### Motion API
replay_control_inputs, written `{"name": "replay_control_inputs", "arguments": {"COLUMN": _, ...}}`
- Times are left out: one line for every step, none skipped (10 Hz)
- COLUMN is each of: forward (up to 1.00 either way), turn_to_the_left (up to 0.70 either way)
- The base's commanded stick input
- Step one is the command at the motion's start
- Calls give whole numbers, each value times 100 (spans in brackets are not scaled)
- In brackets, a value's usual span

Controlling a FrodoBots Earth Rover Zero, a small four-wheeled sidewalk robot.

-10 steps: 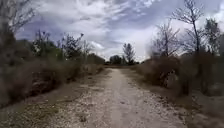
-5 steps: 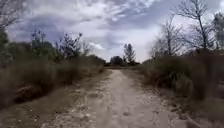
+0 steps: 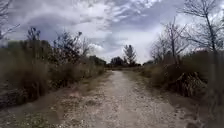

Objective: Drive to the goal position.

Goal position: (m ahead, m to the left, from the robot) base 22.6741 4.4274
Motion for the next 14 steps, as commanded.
{"name": "replay_control_inputs", "arguments": {"forward": 70, "turn_to_the_left": 0}}
{"name": "replay_control_inputs", "arguments": {"forward": 70, "turn_to_the_left": 0}}
{"name": "replay_control_inputs", "arguments": {"forward": 70, "turn_to_the_left": 0}}
{"name": "replay_control_inputs", "arguments": {"forward": 70, "turn_to_the_left": 0}}
{"name": "replay_control_inputs", "arguments": {"forward": 70, "turn_to_the_left": 0}}
{"name": "replay_control_inputs", "arguments": {"forward": 70, "turn_to_the_left": 0}}
{"name": "replay_control_inputs", "arguments": {"forward": 70, "turn_to_the_left": 0}}
{"name": "replay_control_inputs", "arguments": {"forward": 70, "turn_to_the_left": 0}}
{"name": "replay_control_inputs", "arguments": {"forward": 70, "turn_to_the_left": 0}}
{"name": "replay_control_inputs", "arguments": {"forward": 70, "turn_to_the_left": 0}}
{"name": "replay_control_inputs", "arguments": {"forward": 70, "turn_to_the_left": 0}}
{"name": "replay_control_inputs", "arguments": {"forward": 70, "turn_to_the_left": 0}}
{"name": "replay_control_inputs", "arguments": {"forward": 70, "turn_to_the_left": 0}}
{"name": "replay_control_inputs", "arguments": {"forward": 70, "turn_to_the_left": -8}}
